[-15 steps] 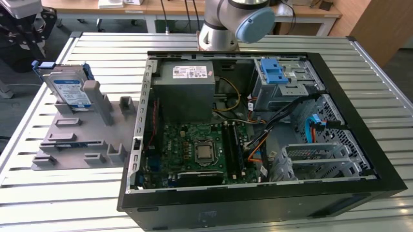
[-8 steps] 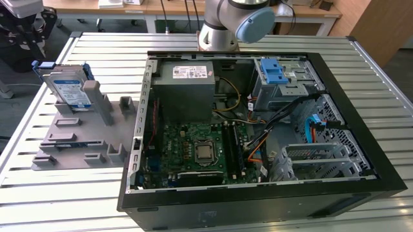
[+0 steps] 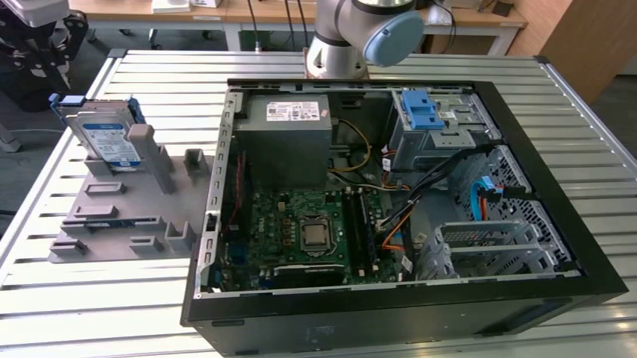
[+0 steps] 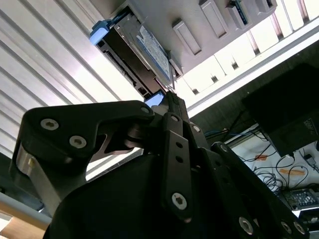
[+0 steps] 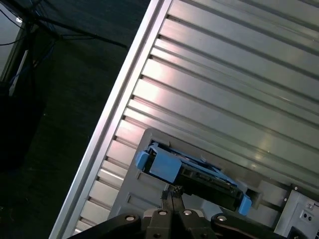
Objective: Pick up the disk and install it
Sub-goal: 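Pick up the disk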
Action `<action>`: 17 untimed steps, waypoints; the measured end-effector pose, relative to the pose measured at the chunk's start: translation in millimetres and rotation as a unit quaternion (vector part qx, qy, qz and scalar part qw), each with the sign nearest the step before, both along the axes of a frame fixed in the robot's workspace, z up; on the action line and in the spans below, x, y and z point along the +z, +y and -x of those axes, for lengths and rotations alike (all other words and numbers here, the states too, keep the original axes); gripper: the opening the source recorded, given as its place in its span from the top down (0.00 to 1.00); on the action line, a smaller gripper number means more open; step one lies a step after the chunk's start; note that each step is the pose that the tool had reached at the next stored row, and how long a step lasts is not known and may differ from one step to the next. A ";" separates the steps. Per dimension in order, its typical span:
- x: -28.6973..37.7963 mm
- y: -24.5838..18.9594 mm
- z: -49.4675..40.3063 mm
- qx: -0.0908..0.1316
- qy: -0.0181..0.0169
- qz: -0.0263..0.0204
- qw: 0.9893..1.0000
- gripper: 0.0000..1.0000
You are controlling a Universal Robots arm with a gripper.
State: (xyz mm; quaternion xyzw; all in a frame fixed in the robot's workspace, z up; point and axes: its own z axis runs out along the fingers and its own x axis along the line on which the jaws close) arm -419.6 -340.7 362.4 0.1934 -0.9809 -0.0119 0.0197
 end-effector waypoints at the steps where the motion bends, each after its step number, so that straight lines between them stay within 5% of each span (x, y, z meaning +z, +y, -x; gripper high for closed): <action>1: 0.0 0.0 0.0 0.002 0.000 0.000 1.000 0.89; 17: 0.0 0.0 0.0 0.034 0.000 0.000 0.999 0.89</action>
